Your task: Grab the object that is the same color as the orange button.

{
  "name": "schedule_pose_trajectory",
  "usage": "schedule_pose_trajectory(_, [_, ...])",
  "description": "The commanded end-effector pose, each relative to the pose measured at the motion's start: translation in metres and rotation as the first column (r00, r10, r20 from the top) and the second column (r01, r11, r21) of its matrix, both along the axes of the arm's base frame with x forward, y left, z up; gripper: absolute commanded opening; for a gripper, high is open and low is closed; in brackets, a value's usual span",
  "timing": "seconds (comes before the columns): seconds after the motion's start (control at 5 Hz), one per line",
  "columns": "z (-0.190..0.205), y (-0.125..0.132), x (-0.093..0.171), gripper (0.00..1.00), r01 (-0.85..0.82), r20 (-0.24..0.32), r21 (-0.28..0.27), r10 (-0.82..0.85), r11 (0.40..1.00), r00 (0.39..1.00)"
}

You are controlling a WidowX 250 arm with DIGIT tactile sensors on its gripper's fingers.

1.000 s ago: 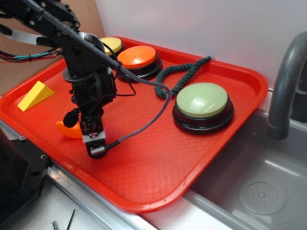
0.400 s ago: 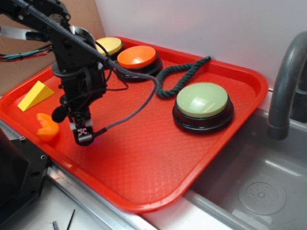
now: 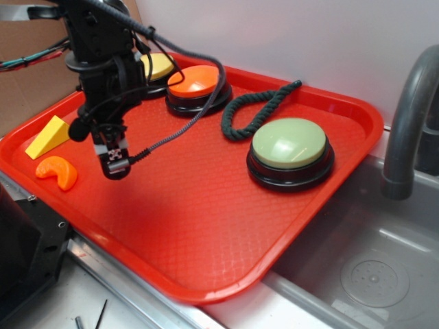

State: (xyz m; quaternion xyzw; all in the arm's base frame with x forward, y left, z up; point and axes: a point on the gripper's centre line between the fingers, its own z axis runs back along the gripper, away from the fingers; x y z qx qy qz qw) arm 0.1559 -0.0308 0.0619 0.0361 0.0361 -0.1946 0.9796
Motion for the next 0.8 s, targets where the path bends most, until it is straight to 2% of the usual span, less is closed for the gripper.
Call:
schedule_pose_trajectory(0.0, [0.046,0.027,-0.060,1.00,-0.427,-0.007,0.102,0.430,0.898,0.903])
schedule_pose_trajectory(0.2, [0.041,0.058,-0.075,1.00,-0.634,-0.071,0.082,0.639,0.769,0.766])
schedule_pose_trajectory(0.4, [0.033,0.064,-0.059,1.00,-0.801,-0.172,0.080,0.800,0.593,0.575])
schedule_pose_trajectory(0.6, [0.032,0.066,-0.045,1.00,-0.882,-0.180,0.068,0.875,0.467,0.449])
